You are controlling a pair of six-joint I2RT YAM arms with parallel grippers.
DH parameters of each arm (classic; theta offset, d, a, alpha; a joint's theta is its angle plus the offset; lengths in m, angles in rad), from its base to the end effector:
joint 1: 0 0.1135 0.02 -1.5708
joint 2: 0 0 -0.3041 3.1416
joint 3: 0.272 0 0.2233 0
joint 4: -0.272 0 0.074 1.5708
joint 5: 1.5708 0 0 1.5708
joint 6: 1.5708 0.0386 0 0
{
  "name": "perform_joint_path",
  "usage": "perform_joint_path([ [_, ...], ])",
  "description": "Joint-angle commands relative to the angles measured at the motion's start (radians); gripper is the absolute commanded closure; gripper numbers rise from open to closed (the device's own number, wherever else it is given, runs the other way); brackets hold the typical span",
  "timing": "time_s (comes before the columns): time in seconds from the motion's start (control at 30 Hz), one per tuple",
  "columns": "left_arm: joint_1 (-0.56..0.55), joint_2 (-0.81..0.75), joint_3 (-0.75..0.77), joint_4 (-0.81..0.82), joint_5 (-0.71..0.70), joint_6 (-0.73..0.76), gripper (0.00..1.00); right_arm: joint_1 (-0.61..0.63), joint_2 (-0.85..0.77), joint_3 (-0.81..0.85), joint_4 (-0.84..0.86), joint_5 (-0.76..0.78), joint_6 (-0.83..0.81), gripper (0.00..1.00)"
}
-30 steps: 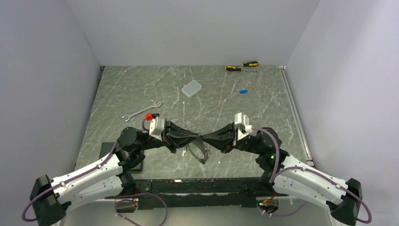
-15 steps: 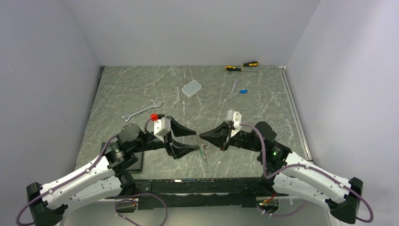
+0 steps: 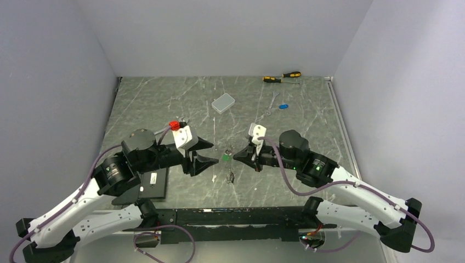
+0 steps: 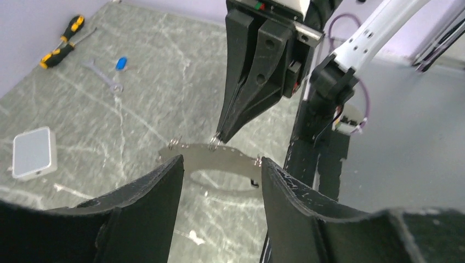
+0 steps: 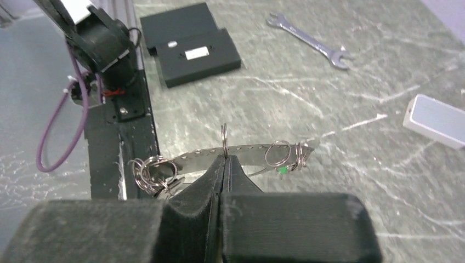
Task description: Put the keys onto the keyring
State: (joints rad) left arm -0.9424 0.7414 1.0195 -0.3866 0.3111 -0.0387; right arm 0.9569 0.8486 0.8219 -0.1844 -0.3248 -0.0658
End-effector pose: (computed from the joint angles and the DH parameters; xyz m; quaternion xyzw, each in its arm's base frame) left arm 0.0470 -0.0847 0.4236 0.4142 0.6164 -0.4125 0.5275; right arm 0.0727 0.1246 0.3727 -0.4642 0.6195 0.3808 0.5056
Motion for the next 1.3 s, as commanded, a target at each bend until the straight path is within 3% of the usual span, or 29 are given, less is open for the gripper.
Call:
perform_joint_path([
  [0.0, -0.003, 0.050, 0.088, -0.192, -0.080, 0.090, 0.42, 0.010, 0.037, 0.105, -0.117, 0.107, -0.031, 1.00],
  [0.27, -0.003, 0.084, -0.015, -0.104, -0.040, 0.119, 0.42, 0.011, 0.169, 0.177, -0.251, 0.158, 0.056, 1.00],
  [0.47, -0.003, 0.051, -0.134, -0.083, -0.054, 0.159, 0.41, 0.011, 0.238, 0.128, -0.219, 0.117, 0.136, 1.00],
  [0.77, -0.004, 0.049, -0.198, -0.064, -0.014, 0.027, 0.47, 0.025, 0.385, 0.111, -0.140, -0.060, 0.203, 1.00],
  [1.0, -0.005, 0.024, -0.246, -0.080, -0.056, -0.080, 0.52, 0.039, 0.518, 0.129, -0.188, -0.023, 0.192, 1.00],
  [1.27, -0.004, 0.016, -0.291, -0.080, -0.025, -0.117, 0.54, 0.040, 0.436, 0.117, -0.175, -0.048, 0.115, 1.00],
])
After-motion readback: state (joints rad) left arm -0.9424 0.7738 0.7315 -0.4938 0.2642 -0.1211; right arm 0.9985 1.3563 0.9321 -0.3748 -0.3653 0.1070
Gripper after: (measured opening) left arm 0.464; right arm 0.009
